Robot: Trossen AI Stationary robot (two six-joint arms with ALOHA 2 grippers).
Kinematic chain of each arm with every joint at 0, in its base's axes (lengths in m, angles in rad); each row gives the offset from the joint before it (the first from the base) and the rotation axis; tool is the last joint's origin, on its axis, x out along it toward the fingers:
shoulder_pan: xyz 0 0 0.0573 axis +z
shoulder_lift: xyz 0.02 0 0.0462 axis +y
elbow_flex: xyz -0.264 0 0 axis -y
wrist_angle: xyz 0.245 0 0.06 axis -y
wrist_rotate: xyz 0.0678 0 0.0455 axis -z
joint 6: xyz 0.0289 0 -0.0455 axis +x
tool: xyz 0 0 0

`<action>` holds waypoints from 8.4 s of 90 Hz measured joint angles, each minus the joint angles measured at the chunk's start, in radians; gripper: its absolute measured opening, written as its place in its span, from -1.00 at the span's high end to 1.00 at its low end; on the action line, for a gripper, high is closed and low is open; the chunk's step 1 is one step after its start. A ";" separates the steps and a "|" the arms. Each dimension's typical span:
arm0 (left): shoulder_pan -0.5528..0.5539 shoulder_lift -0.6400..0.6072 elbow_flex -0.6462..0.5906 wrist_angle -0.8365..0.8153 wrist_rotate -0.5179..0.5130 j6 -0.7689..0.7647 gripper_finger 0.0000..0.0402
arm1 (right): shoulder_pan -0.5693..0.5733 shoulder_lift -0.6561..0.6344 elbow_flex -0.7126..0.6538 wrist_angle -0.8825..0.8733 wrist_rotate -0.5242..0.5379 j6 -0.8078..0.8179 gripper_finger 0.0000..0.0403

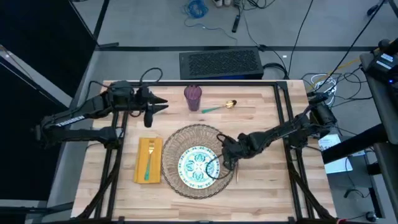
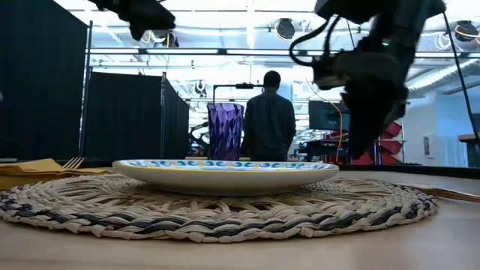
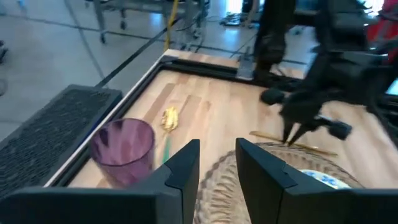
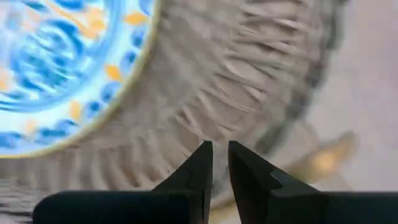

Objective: Set table place
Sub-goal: Move the green spoon to the right of the gold table knife

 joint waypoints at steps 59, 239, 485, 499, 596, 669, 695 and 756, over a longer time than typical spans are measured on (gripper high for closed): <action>0.000 -0.179 0.000 -0.111 0.071 -0.138 0.56 | -0.055 -0.015 0.001 0.198 0.212 -0.079 0.28; 0.000 -0.171 0.000 0.070 0.044 0.055 0.56 | -0.868 0.354 0.467 -0.246 -0.291 -1.506 0.41; 0.000 -0.127 0.001 0.077 -0.009 -0.048 0.56 | -0.127 -0.224 0.380 -0.630 -0.292 -1.303 1.00; 0.000 -0.105 0.001 0.078 -0.036 -0.066 0.56 | 0.042 -0.228 0.221 -0.550 -0.272 -1.291 1.00; -0.060 0.066 0.001 0.328 -0.067 -0.087 0.56 | 0.152 -0.214 -0.108 -0.363 -0.239 -2.014 1.00; -0.079 0.062 0.001 0.310 -0.066 -0.084 0.56 | -0.018 -0.136 -0.110 -0.313 -0.329 -2.042 1.00; -0.091 0.062 0.001 0.311 -0.066 -0.085 0.56 | 0.034 -0.178 -0.227 -0.253 -0.267 -2.048 1.00; -0.092 0.062 0.000 0.330 -0.076 -0.086 0.56 | 0.053 -0.204 -0.232 -0.171 -0.258 -1.992 1.00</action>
